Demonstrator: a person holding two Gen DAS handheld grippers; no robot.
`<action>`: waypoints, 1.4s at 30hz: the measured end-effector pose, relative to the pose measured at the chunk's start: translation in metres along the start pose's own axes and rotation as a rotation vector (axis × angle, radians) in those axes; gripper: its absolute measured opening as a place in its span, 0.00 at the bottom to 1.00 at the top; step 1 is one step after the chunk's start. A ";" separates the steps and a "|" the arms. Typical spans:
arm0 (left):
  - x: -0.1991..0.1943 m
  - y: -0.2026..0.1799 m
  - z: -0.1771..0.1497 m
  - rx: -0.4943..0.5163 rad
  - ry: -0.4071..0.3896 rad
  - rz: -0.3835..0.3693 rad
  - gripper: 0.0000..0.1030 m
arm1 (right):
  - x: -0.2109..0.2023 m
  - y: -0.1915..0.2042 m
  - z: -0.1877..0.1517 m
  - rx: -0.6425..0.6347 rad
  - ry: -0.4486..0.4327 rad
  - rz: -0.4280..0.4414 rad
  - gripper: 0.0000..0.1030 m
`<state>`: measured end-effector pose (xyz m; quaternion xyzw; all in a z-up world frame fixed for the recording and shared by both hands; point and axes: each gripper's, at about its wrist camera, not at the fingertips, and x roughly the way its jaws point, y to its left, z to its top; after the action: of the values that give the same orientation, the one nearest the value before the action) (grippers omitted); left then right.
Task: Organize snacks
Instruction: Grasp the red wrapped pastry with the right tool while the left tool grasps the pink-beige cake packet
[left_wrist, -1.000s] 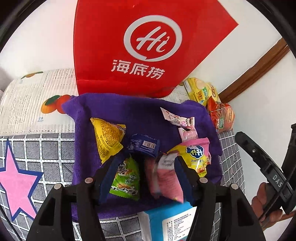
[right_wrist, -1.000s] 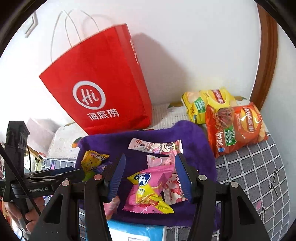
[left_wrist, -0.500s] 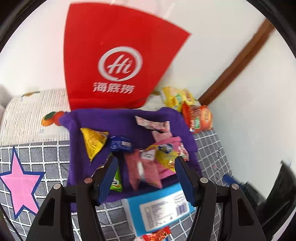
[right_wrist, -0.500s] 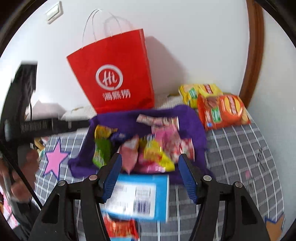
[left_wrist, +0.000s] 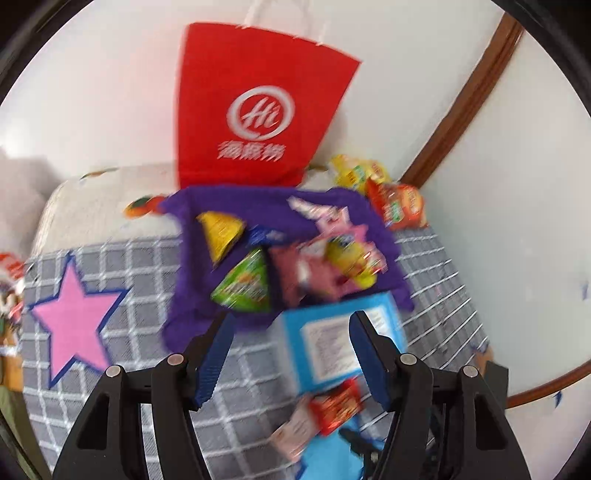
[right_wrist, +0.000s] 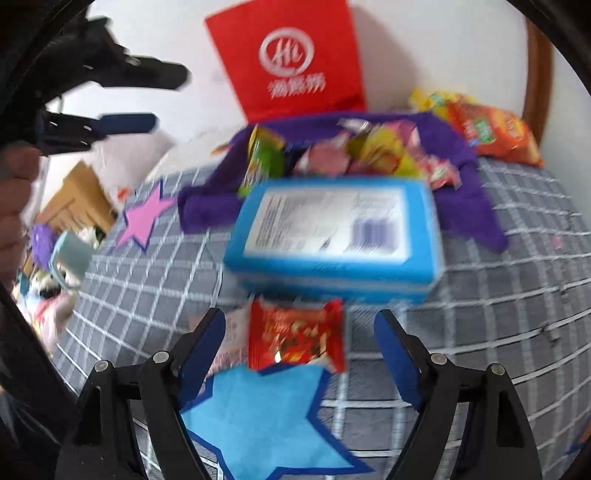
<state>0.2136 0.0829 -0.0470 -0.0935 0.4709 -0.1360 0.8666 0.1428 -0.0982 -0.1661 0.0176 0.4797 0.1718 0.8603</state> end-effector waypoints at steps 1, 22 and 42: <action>-0.001 0.005 -0.006 -0.007 0.007 0.011 0.61 | 0.008 0.003 -0.004 -0.003 0.010 -0.001 0.80; 0.005 0.017 -0.106 0.004 0.088 0.037 0.61 | -0.002 -0.016 -0.032 0.104 -0.043 -0.027 0.51; 0.094 -0.049 -0.123 0.259 0.196 0.023 0.61 | -0.085 -0.080 -0.068 0.233 -0.188 -0.057 0.52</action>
<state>0.1518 0.0024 -0.1733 0.0378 0.5327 -0.1942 0.8229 0.0678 -0.2091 -0.1481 0.1198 0.4141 0.0879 0.8980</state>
